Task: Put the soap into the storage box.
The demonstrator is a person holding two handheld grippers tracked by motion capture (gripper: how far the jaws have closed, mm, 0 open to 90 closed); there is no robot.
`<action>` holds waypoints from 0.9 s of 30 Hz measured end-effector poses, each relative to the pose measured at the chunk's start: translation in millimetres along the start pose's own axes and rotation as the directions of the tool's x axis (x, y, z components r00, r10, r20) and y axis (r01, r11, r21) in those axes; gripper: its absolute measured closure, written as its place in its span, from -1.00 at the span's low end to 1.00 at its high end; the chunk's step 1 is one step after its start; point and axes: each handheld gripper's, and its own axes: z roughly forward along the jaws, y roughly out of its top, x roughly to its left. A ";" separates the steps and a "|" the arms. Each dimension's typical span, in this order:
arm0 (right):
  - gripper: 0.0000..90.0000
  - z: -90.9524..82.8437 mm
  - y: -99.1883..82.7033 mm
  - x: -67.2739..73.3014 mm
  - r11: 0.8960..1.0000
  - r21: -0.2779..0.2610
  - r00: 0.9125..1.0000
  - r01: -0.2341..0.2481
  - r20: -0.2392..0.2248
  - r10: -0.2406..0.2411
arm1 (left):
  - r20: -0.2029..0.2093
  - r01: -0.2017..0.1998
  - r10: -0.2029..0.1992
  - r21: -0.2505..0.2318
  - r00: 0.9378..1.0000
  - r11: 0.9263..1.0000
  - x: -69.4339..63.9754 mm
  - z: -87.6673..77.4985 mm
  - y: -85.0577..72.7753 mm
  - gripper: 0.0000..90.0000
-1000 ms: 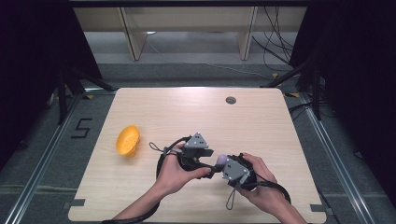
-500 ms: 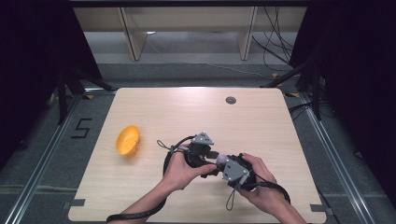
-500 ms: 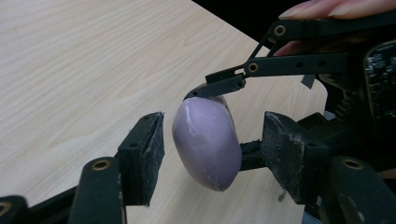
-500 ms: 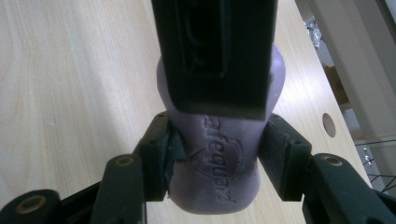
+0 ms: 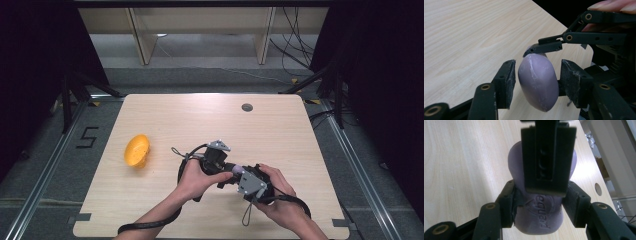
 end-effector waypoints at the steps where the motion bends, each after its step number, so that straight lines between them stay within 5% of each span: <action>1: 0.11 -0.1 0.2 0.1 1.000 -0.001 1.000 0.001 -0.003 -0.001 | -0.008 0.008 -0.008 -0.001 1.000 1.000 -0.6 0.8 -0.2 0.05; 12: 0.11 -0.6 1.1 1.1 1.000 -0.007 1.000 0.010 0.006 -0.010 | -0.005 0.045 -0.045 0.016 0.999 0.999 2.0 5.0 -1.7 0.22; 19: 0.11 -0.7 1.8 2.9 1.000 -0.011 1.000 0.021 0.011 -0.021 | 0.042 0.074 -0.074 0.016 0.996 0.997 6.9 3.8 -3.9 0.24; 27: 0.08 -0.9 2.1 3.6 1.000 -0.005 1.000 0.010 -0.004 -0.010 | 0.043 0.039 -0.039 0.007 0.998 0.999 4.4 3.6 -4.0 0.29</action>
